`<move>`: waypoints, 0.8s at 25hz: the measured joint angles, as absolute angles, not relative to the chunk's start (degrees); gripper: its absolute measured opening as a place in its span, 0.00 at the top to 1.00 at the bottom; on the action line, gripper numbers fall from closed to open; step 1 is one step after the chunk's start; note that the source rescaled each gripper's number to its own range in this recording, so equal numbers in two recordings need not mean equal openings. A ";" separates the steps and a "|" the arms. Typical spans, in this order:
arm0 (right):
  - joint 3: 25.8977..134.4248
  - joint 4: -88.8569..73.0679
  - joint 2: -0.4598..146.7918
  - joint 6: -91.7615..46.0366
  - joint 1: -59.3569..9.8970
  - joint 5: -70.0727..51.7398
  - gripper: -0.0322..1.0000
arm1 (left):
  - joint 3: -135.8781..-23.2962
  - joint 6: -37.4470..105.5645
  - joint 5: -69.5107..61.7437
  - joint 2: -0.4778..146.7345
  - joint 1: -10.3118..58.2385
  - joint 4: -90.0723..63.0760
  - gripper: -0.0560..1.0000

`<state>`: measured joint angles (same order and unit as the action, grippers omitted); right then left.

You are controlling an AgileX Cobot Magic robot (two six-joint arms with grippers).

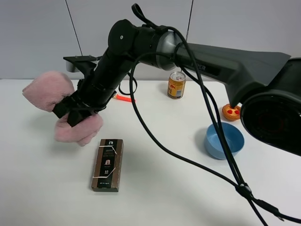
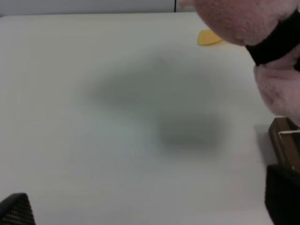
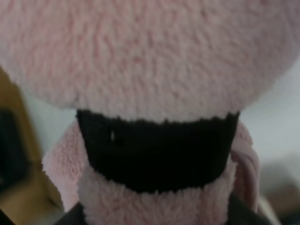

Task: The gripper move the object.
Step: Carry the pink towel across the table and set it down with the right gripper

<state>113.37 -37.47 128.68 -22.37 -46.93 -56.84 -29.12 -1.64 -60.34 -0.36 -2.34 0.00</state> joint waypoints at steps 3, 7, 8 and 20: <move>113.37 -38.84 129.34 -14.61 -47.72 -52.74 0.97 | -29.12 -1.64 -60.34 -0.36 -2.34 0.00 0.00; 113.37 -37.74 129.54 -3.94 -48.19 -49.92 0.97 | -29.12 -1.64 -60.34 -0.36 -2.34 0.00 0.00; 113.50 -37.04 129.54 -2.00 -48.42 -49.80 0.97 | -29.12 -1.64 -60.34 -0.36 -2.34 0.00 0.00; 113.55 -32.78 134.10 6.73 -51.93 -53.99 0.97 | -29.12 -1.64 -60.34 -0.36 -2.34 0.00 0.00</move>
<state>113.55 -32.78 134.10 6.73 -51.93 -53.99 -29.12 -1.64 -60.34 -0.36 -2.34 0.00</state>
